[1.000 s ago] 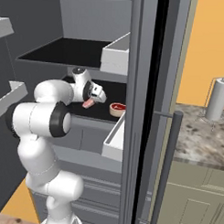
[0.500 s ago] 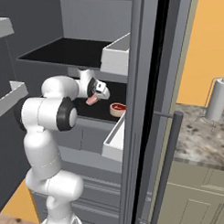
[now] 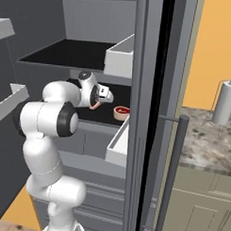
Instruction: Place the steak on the counter behind the older steak on the same shelf of the fridge to maintain FIFO order. Close the fridge door when finished.
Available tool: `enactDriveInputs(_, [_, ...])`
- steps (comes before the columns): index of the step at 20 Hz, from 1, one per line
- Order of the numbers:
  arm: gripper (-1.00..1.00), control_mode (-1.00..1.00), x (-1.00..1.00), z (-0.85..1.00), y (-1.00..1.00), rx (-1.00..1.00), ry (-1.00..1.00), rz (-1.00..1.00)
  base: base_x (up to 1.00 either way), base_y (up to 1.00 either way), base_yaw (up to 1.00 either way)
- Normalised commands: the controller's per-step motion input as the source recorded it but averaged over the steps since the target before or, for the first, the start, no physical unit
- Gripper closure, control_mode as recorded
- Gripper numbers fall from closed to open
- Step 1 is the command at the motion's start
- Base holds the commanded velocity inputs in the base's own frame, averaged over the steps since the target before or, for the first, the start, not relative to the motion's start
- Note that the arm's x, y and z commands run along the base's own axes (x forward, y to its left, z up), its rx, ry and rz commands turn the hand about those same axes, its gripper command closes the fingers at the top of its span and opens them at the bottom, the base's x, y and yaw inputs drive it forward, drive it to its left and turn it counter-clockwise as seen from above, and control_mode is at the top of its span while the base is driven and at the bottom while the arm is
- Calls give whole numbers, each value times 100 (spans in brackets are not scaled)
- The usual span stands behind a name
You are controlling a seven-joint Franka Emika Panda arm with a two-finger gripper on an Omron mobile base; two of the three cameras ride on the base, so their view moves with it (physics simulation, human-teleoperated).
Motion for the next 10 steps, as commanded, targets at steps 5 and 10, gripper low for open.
enactDriveInputs(5, [100,-100,26,-76,-13,-6,-9,0,0,0,0])
enactDriveInputs(10, [100,-100,15,-77,-20,-2,-9,2,0,0,0])
